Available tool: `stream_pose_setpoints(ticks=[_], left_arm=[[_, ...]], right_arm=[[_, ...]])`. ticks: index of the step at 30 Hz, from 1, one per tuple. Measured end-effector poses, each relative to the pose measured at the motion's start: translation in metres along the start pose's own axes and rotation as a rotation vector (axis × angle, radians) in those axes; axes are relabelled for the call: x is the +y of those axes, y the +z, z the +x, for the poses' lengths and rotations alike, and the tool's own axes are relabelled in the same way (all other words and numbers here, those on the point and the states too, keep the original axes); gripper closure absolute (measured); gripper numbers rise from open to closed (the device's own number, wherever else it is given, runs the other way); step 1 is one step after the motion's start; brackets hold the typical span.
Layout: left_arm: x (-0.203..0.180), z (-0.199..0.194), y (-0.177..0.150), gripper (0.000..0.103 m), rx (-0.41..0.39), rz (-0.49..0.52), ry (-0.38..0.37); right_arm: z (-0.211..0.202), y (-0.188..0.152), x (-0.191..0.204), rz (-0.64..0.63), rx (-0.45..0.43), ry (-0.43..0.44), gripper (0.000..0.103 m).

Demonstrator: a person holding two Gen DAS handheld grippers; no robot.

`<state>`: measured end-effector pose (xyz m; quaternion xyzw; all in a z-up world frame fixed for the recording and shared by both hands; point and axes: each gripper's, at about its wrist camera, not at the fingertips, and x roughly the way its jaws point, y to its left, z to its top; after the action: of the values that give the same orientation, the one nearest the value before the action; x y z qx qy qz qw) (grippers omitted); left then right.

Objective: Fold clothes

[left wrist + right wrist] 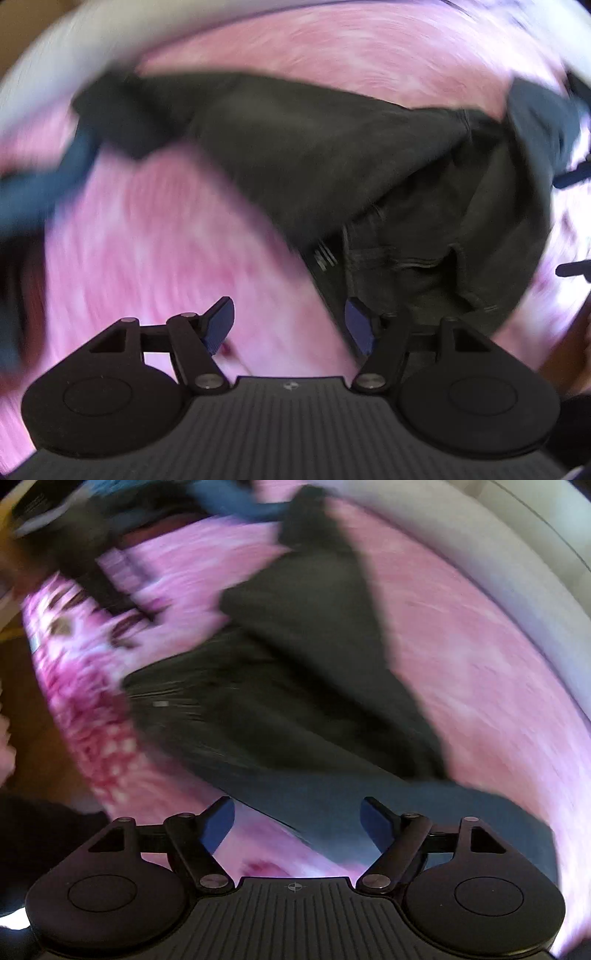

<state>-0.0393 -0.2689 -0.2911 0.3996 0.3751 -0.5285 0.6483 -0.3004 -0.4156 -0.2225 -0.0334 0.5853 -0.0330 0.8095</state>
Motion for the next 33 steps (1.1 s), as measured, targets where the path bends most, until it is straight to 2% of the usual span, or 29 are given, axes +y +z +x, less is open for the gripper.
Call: stream_pose_setpoints(ticks=[3, 6, 8, 9, 11, 13, 15, 16, 17, 18, 21, 25, 29, 32, 33], left_arm=[[-0.016, 0.018, 0.007, 0.041, -0.085, 0.326, 0.017], [-0.03, 0.043, 0.009, 0.042, -0.147, 0.656, 0.002], [-0.03, 0.061, 0.016, 0.064, -0.122, 0.777, -0.001], [-0.027, 0.065, 0.022, 0.076, -0.108, 0.793, -0.015], [-0.019, 0.067, 0.036, 0.089, -0.099, 0.804, -0.044], [-0.004, 0.052, 0.055, 0.094, -0.133, 0.754, -0.061], [0.018, 0.02, 0.08, 0.095, -0.222, 0.65, -0.049], [0.029, 0.004, 0.093, 0.095, -0.264, 0.597, -0.04], [0.038, -0.01, 0.105, 0.094, -0.293, 0.564, -0.032], [0.046, -0.024, 0.117, 0.095, -0.325, 0.546, -0.021], [0.058, -0.051, 0.142, 0.095, -0.37, 0.54, 0.003], [0.075, -0.086, 0.146, 0.096, -0.334, 0.529, -0.035], [0.077, -0.138, 0.113, 0.096, -0.216, 0.559, -0.167], [0.065, -0.178, 0.077, 0.097, -0.105, 0.552, -0.309], [0.059, -0.179, 0.074, 0.097, -0.067, 0.552, -0.354]], right_arm=[[0.012, -0.004, -0.007, 0.362, 0.021, 0.102, 0.025], [0.013, -0.038, -0.016, 0.735, 0.008, 0.196, 0.024], [0.013, -0.052, -0.02, 0.883, -0.036, 0.26, 0.024], [0.018, -0.056, -0.021, 0.942, -0.067, 0.295, 0.024], [0.032, -0.058, -0.021, 1.04, -0.126, 0.339, 0.024], [0.05, -0.059, -0.022, 1.151, -0.148, 0.348, 0.024], [0.069, -0.065, -0.025, 1.322, -0.148, 0.364, 0.028], [0.074, -0.071, -0.027, 1.413, -0.164, 0.394, 0.039], [0.076, -0.077, -0.03, 1.495, -0.16, 0.421, 0.071], [0.068, -0.082, -0.035, 1.516, -0.154, 0.42, 0.09], [0.037, -0.094, -0.049, 1.536, -0.136, 0.4, 0.096], [-0.052, -0.112, -0.08, 1.358, -0.13, 0.232, 0.097], [-0.165, -0.127, -0.125, 1.122, -0.06, 0.014, 0.097], [-0.239, -0.113, -0.142, 0.919, -0.009, -0.086, 0.096], [-0.259, -0.104, -0.143, 0.838, 0.02, -0.114, 0.096]])
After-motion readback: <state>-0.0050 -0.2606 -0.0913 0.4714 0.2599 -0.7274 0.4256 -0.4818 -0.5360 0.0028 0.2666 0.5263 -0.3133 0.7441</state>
